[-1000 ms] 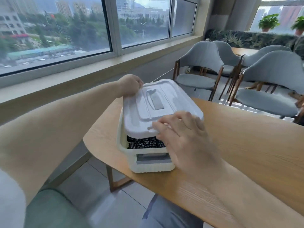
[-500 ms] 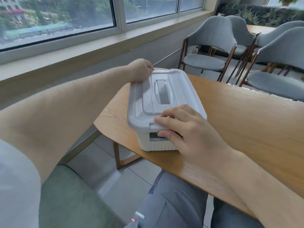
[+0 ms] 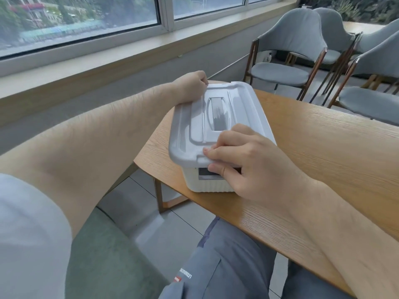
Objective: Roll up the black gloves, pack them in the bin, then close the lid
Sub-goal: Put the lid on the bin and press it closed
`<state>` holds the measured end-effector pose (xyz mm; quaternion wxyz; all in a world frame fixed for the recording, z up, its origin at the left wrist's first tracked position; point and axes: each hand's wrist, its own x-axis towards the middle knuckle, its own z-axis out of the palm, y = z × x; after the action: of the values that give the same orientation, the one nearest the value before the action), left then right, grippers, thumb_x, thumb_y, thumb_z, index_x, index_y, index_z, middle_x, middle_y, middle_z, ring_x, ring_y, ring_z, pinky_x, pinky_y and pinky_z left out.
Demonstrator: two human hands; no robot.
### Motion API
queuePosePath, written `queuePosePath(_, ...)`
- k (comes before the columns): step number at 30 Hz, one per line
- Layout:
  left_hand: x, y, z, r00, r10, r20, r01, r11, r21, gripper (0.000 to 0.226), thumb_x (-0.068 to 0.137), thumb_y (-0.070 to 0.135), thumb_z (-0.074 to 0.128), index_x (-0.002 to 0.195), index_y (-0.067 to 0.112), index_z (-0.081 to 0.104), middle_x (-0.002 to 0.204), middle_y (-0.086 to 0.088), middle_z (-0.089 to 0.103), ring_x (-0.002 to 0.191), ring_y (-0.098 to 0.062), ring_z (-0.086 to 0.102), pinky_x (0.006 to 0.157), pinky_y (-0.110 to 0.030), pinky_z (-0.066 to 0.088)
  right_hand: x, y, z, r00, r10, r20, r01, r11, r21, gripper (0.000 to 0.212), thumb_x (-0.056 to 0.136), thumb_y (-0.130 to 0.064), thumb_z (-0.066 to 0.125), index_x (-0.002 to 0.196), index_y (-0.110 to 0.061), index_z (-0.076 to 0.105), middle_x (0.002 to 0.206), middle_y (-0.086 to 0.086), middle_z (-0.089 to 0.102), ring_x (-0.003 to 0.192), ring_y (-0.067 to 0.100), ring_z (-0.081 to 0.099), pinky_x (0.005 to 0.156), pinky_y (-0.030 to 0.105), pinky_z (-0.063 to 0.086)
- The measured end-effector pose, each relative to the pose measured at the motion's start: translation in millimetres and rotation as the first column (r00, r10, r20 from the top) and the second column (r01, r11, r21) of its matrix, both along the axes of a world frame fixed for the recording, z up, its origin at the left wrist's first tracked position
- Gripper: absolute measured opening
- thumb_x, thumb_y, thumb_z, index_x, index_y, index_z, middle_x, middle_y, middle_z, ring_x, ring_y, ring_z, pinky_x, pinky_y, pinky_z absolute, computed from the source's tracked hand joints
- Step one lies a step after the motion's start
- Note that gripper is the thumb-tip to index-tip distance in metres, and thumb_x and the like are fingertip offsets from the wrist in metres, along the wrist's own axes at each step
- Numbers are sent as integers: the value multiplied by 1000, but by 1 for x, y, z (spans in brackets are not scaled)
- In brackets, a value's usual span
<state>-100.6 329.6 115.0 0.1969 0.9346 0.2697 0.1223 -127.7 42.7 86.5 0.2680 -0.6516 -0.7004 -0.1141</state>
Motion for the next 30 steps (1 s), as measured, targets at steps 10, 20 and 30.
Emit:
queuePosePath(10, -1, -6, 9, 996, 8, -86, -11, 999, -33, 39, 99, 17, 41, 134, 22, 56, 134, -3, 58, 118, -24, 55, 95, -30, 43, 15, -2, -7, 997, 78, -14, -77, 995, 62, 23, 98, -25, 70, 116, -13, 77, 97, -4, 67, 91, 23, 56, 82, 38, 51)
queuePosePath(20, 9, -18, 2, 998, -10, -56, 14, 997, 73, 52, 79, 23, 34, 119, 18, 67, 133, -1, 50, 125, -20, 50, 113, -37, 35, 19, -2, -6, 996, 88, 16, -88, 996, 0, 45, 89, -47, 73, 120, -14, 74, 99, -5, 64, 92, 20, 51, 89, 30, 45)
queuePosePath(30, 3, -25, 4, 997, -39, 62, 33, 995, 97, 57, 62, 23, 34, 107, 17, 68, 114, 3, 64, 109, -22, 57, 95, -32, 47, 15, 1, -7, 992, 100, -74, -97, 994, 50, 32, 101, -36, 62, 116, -13, 77, 89, -3, 64, 84, 19, 49, 81, 33, 48)
